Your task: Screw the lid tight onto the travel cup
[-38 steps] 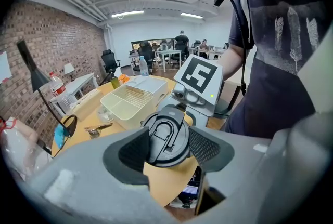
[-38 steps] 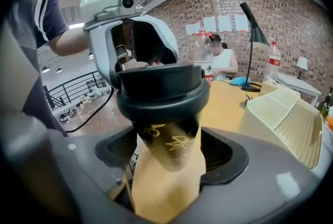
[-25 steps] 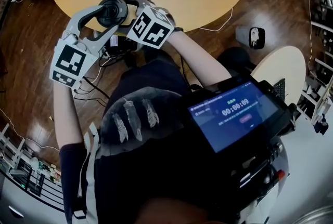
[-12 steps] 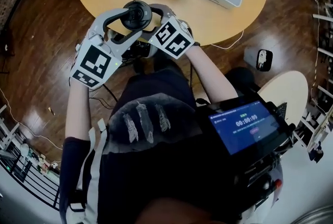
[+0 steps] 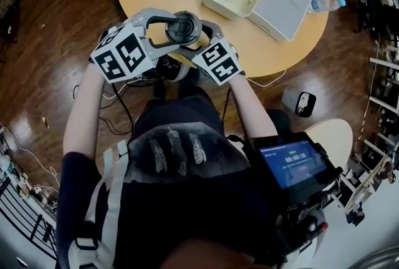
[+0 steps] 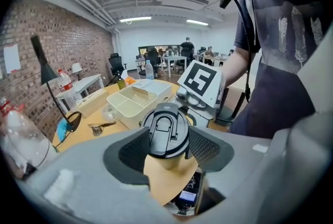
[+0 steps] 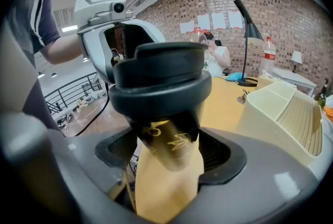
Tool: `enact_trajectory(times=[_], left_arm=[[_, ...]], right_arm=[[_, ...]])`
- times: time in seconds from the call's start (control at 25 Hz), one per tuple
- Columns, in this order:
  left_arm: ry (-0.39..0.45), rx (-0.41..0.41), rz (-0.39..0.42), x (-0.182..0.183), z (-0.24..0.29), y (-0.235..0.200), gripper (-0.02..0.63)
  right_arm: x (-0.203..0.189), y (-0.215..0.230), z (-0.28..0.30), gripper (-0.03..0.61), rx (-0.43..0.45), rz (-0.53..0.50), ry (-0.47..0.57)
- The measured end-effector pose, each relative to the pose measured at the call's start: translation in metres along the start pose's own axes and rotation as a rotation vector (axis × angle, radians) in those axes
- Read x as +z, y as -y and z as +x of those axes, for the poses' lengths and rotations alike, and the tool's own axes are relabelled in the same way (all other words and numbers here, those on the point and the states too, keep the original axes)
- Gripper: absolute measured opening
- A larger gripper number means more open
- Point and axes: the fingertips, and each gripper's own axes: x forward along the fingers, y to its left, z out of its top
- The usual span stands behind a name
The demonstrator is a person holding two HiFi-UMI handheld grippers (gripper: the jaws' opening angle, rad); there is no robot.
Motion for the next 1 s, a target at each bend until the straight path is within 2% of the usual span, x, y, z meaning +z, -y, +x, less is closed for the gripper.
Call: enact_trajectory(times=[0.2,0.44,0.52,0.8,0.92,1.0], left_arm=[[0.068,0.053,-0.116,-0.001,-0.001,-0.002,0.236],[0.096,0.195,-0.23,-0.003,0.005,-0.006,0.23],[0.1,0.227,-0.242,-0.003,0.006,-0.007,0.231],[0.102,0.201,-0.122,0.002,-0.002,-0.004,0.242],[0.054,0.161,-0.055,-0.001,0.006,-0.006,0.244],[0.038,0.148,-0.043,-0.004,0.012,-0.009,0.245]], right_arm=[[-0.002,0.002,0.001,0.371,-0.003,0.013,-0.01],[-0.007,0.008,0.003,0.37,-0.002,0.018,-0.03],[-0.008,0.01,0.004,0.37,-0.004,0.014,-0.036],[-0.015,0.014,0.004,0.367,-0.007,0.028,-0.045],[-0.014,0.021,0.003,0.367,-0.02,0.021,-0.036],[-0.013,0.022,0.004,0.367,-0.026,0.019,-0.027]])
